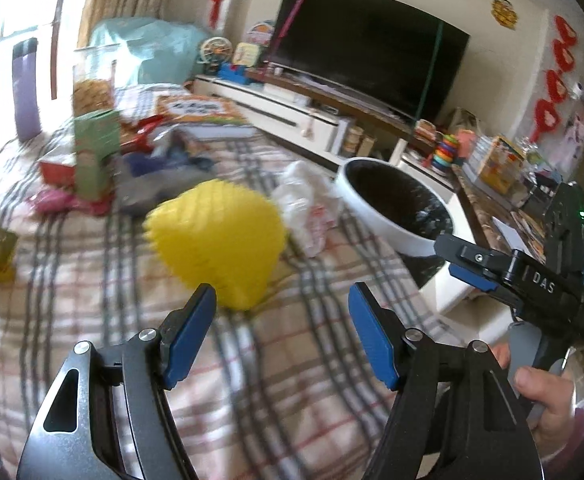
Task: Collect trash
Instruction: 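Grasp yellow foam net with left tool while right tool grasps white plastic bag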
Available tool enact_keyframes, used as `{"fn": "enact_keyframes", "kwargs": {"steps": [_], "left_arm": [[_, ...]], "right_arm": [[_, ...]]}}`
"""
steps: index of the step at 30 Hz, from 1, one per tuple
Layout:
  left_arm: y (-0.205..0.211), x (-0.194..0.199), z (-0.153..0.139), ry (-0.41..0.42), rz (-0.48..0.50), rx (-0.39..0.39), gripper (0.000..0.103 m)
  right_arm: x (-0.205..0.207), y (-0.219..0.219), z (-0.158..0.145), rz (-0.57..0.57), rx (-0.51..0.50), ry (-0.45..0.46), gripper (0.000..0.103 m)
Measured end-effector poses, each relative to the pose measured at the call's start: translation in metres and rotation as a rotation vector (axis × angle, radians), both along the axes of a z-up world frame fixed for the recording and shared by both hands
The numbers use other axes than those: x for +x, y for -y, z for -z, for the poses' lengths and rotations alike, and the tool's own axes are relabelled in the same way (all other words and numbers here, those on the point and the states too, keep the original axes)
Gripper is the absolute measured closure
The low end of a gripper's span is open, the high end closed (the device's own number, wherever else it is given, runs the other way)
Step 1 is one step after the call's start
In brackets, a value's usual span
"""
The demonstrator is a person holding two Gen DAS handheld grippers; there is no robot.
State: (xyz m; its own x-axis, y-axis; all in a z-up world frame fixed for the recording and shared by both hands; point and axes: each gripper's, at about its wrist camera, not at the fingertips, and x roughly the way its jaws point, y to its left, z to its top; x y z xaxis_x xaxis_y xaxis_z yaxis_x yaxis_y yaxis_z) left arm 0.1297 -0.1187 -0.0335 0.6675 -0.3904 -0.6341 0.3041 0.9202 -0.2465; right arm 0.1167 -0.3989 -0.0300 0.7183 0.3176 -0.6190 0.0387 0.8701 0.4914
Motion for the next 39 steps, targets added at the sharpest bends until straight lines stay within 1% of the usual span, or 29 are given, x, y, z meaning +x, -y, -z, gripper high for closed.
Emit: {"fn": "enact_keyframes", "kwargs": {"steps": [8, 13, 16, 23, 26, 28, 29, 31, 32, 33, 34, 35, 36, 37, 39], "left_arm": [[-0.031, 0.005, 0.013, -0.039, -0.06, -0.005, 0.033], [-0.036, 0.013, 0.014, -0.057, -0.065, -0.019, 0.032], [-0.034, 0.02, 0.014, -0.069, -0.055, -0.034, 0.027], [-0.035, 0.042, 0.017, -0.101, -0.055, -0.05, 0.026], [-0.036, 0.051, 0.019, -0.109, -0.051, -0.059, 0.026], [-0.036, 0.055, 0.02, -0.106, -0.05, -0.055, 0.026], [-0.035, 0.057, 0.022, -0.102, -0.05, -0.052, 0.026], [-0.033, 0.061, 0.025, -0.103, -0.047, -0.044, 0.026], [-0.032, 0.063, 0.026, -0.105, -0.043, -0.046, 0.029], [-0.031, 0.063, 0.027, -0.104, -0.036, -0.049, 0.039], [-0.029, 0.064, 0.027, -0.104, -0.023, -0.051, 0.045], [-0.025, 0.064, 0.028, -0.105, -0.004, -0.049, 0.055], [-0.023, 0.063, 0.028, -0.102, 0.007, -0.046, 0.067], [-0.02, 0.062, 0.027, -0.094, 0.02, -0.038, 0.072], [-0.016, 0.059, 0.024, -0.078, 0.033, -0.027, 0.077]], "right_arm": [[0.008, -0.037, 0.006, -0.075, -0.026, 0.01, 0.009], [0.018, -0.05, 0.01, -0.107, -0.04, 0.015, 0.009], [0.025, -0.057, 0.012, -0.119, -0.058, 0.012, 0.009], [0.05, -0.068, 0.01, -0.171, -0.085, 0.025, 0.01], [0.063, -0.072, 0.013, -0.19, -0.1, 0.018, 0.015], [0.073, -0.074, 0.018, -0.2, -0.111, 0.004, 0.025], [0.077, -0.075, 0.019, -0.206, -0.115, -0.003, 0.028], [0.086, -0.079, 0.024, -0.224, -0.119, -0.019, 0.04], [0.091, -0.081, 0.027, -0.236, -0.12, -0.031, 0.045], [0.093, -0.082, 0.029, -0.244, -0.119, -0.042, 0.057], [0.097, -0.083, 0.032, -0.254, -0.113, -0.057, 0.069], [0.098, -0.084, 0.034, -0.261, -0.105, -0.064, 0.073], [0.098, -0.084, 0.034, -0.265, -0.101, -0.063, 0.074], [0.096, -0.085, 0.033, -0.267, -0.105, -0.056, 0.076], [0.093, -0.087, 0.03, -0.271, -0.107, -0.046, 0.078]]}}
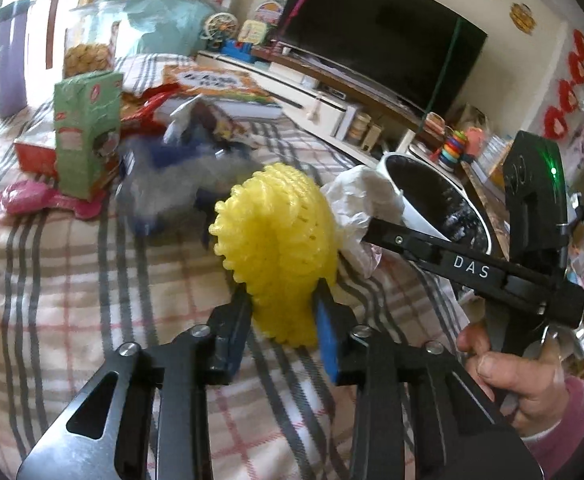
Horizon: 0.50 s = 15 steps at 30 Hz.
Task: Collect trash
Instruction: 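Grasp yellow foam net with left tool while right tool grasps white plastic bag, then carry yellow foam net and white plastic bag in both tools over the bin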
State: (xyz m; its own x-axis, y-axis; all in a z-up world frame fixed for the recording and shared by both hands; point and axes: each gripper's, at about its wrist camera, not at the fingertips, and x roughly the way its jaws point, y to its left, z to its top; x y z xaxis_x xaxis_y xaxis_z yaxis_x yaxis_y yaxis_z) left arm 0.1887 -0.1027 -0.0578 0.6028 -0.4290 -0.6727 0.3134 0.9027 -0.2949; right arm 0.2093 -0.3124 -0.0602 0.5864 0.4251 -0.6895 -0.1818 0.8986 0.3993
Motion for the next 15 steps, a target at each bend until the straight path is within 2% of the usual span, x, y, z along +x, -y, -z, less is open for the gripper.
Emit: {"fn": "enact_keyframes", "kwargs": {"steps": [8, 15], "left_arm": [[-0.002, -0.009, -0.009, 0.014, 0.015, -0.027, 0.08], [0.021, -0.015, -0.024, 0.043, 0.065, -0.032, 0.08]], "right_arm": [[-0.022, 0.014, -0.012, 0.031, 0.062, 0.016, 0.079], [-0.039, 0.041, -0.029, 0.093, 0.076, 0.045, 0.079]]}}
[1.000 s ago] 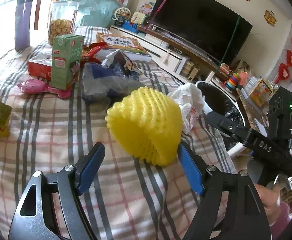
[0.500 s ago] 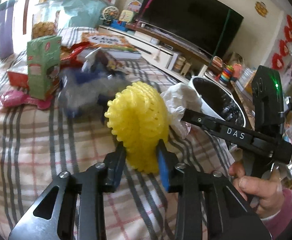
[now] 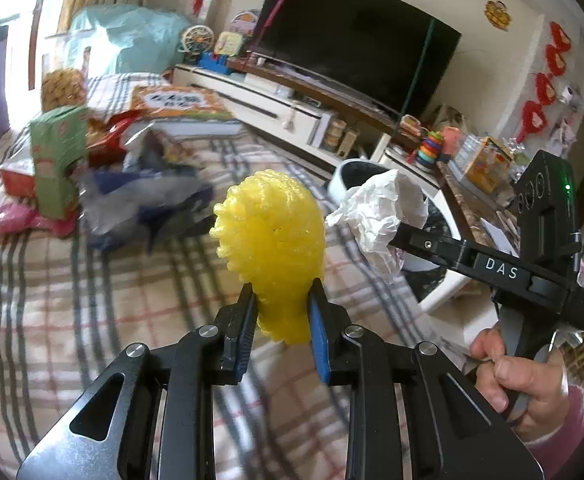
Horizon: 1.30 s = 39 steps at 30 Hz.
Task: Collect trash
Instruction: 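Carry yellow foam net and white plastic bag in both tools over the bin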
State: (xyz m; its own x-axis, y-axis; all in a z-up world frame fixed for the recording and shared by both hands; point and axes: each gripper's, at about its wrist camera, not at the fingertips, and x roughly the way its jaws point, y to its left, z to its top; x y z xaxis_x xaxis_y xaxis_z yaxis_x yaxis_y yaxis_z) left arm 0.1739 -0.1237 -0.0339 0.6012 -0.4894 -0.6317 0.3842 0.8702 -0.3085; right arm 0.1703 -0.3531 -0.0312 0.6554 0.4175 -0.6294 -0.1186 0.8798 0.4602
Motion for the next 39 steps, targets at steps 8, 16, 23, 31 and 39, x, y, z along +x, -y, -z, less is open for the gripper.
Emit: {"fn": "enact_keyframes", "kwargs": {"steps": [8, 16, 23, 31, 39], "left_arm": [[0.036, 0.005, -0.011, 0.017, 0.063, 0.004, 0.08], [0.062, 0.007, -0.017, 0.033, 0.104, 0.012, 0.08], [0.077, 0.007, -0.021, 0.042, 0.125, 0.023, 0.08], [0.091, 0.01, -0.023, 0.048, 0.141, 0.033, 0.08], [0.106, 0.017, -0.025, 0.051, 0.163, 0.042, 0.08]], "right_arm": [[-0.014, 0.04, -0.011, 0.097, 0.003, 0.018, 0.079], [-0.023, 0.07, -0.016, 0.161, 0.004, 0.03, 0.079], [-0.027, 0.086, -0.015, 0.193, 0.009, 0.032, 0.079], [-0.028, 0.1, -0.014, 0.224, 0.01, 0.031, 0.079], [-0.026, 0.108, -0.013, 0.248, 0.006, 0.025, 0.079]]}}
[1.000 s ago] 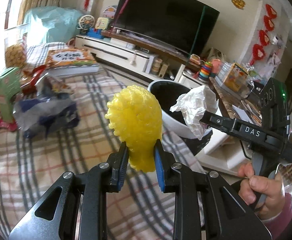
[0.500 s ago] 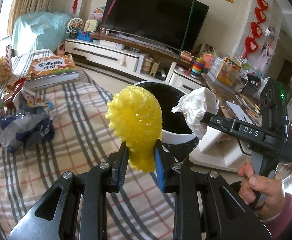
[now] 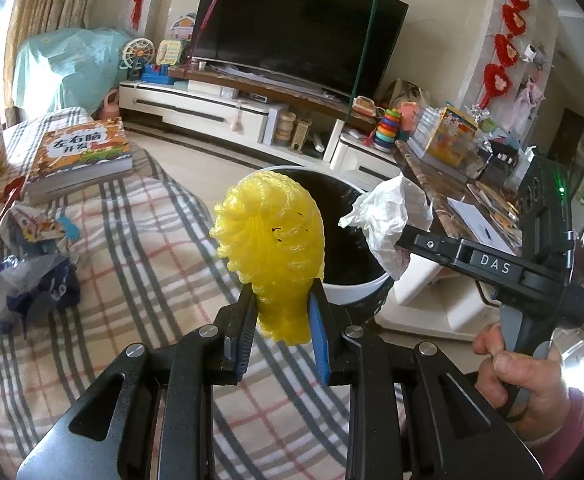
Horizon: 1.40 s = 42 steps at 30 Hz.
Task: Collect trash
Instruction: 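Carry yellow foam net and white plastic bag in both tools over the bin, then open left tool dropping foam net while right tool drops plastic bag into bin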
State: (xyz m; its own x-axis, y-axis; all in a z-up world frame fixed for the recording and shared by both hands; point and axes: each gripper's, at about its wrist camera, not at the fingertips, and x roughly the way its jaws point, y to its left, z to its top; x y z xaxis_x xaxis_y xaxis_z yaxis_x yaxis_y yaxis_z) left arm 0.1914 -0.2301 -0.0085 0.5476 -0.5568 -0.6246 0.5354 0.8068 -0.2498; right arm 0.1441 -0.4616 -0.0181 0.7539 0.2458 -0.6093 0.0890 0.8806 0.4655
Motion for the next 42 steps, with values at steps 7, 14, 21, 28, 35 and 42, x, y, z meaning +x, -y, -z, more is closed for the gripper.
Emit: {"fn": "enact_keyframes", "kwargs": {"steps": [7, 14, 21, 28, 35, 42], "left_arm": [[0.02, 0.01, -0.002, 0.016, 0.027, 0.028, 0.08], [0.038, 0.026, 0.0, 0.009, 0.047, 0.055, 0.08], [0.05, 0.043, 0.005, -0.014, 0.05, 0.077, 0.08], [0.056, 0.056, 0.01, -0.05, 0.052, 0.087, 0.079], [0.062, 0.066, 0.015, -0.08, 0.052, 0.099, 0.074], [0.059, 0.066, 0.014, -0.079, 0.032, 0.102, 0.049]], "right_arm": [[0.009, 0.013, 0.0, 0.015, -0.014, -0.014, 0.079], [0.025, 0.024, 0.0, 0.018, -0.043, -0.04, 0.079], [0.04, 0.033, 0.002, 0.021, -0.048, -0.065, 0.078], [0.054, 0.034, 0.009, 0.017, -0.057, -0.102, 0.076], [0.065, 0.031, 0.014, 0.006, -0.053, -0.136, 0.075], [0.067, 0.034, 0.013, 0.019, -0.052, -0.142, 0.041]]}}
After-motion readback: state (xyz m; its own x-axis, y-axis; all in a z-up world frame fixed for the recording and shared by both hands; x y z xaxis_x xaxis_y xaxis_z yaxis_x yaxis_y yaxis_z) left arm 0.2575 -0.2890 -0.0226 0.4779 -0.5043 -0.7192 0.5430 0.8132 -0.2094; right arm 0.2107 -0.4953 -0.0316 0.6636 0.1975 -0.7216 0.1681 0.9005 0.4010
